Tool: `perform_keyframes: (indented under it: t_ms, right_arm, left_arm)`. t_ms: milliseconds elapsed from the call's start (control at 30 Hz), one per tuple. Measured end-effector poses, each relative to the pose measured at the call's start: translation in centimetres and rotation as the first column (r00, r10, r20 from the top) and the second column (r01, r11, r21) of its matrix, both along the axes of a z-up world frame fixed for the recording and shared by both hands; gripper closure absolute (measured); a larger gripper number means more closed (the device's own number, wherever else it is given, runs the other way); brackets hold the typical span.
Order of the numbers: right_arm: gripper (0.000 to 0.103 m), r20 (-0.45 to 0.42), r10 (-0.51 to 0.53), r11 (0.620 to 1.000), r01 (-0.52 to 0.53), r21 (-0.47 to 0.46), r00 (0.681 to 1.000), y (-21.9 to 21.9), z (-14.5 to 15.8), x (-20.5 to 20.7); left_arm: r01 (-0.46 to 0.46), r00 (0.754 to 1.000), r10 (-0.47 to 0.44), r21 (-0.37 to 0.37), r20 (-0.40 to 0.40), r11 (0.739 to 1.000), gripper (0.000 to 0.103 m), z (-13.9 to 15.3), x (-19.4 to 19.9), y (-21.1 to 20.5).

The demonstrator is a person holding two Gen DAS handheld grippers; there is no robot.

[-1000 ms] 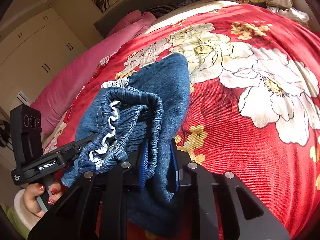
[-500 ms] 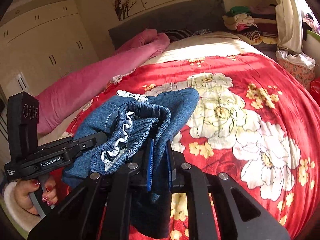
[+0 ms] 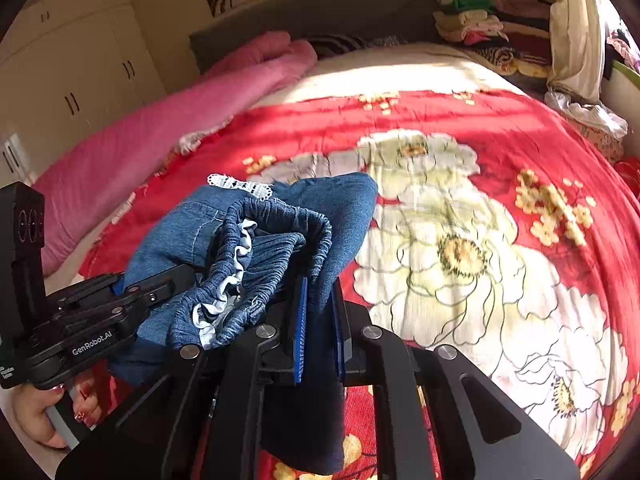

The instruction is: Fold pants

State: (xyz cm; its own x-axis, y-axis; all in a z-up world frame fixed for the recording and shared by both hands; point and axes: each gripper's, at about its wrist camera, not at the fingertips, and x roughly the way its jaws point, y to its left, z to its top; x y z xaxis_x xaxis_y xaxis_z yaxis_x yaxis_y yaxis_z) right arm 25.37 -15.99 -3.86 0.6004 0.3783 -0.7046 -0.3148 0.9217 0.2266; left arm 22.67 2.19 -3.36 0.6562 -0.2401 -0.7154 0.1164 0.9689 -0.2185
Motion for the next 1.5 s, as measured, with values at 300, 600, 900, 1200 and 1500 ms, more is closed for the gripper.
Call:
perform_keyframes:
  t_ms: [300, 600, 900, 1200, 1500]
  right_arm:
    - [0.078, -0.051, -0.067, 0.996, 0.07, 0.046, 0.996, -2.2, -2.8, 0.0]
    - [0.055, -0.062, -0.097, 0.991, 0.102, 0.085, 0.993, -3.8, -2.1, -1.5]
    - [0.051, -0.069, -0.126, 0.986, 0.132, 0.101, 0.99, -5.4, -1.8, -2.8]
    - [0.046, -0.059, -0.132, 0.986, 0.137, 0.092, 0.99, -5.4, -1.3, -3.2]
    - [0.028, -0.003, -0.128, 0.984, 0.127, 0.121, 0.992, -5.6, 0.6, -4.5]
  left_arm:
    - [-0.07, 0.997, 0.07, -0.004, -0.015, 0.998, 0.039, -2.1, -1.0, 2.0]
    - [-0.1, 0.995, 0.099, -0.009, -0.021, 0.995, 0.032, -1.0, -2.2, 2.7]
    - [-0.123, 0.992, 0.123, -0.009, 0.006, 0.992, 0.031, 0.4, -3.8, 3.2]
    - [-0.12, 0.993, 0.12, 0.006, 0.021, 0.993, 0.026, 0.8, -4.5, 3.1]
    - [-0.112, 0.993, 0.112, 0.009, 0.045, 0.994, 0.015, 1.8, -5.1, 2.5]
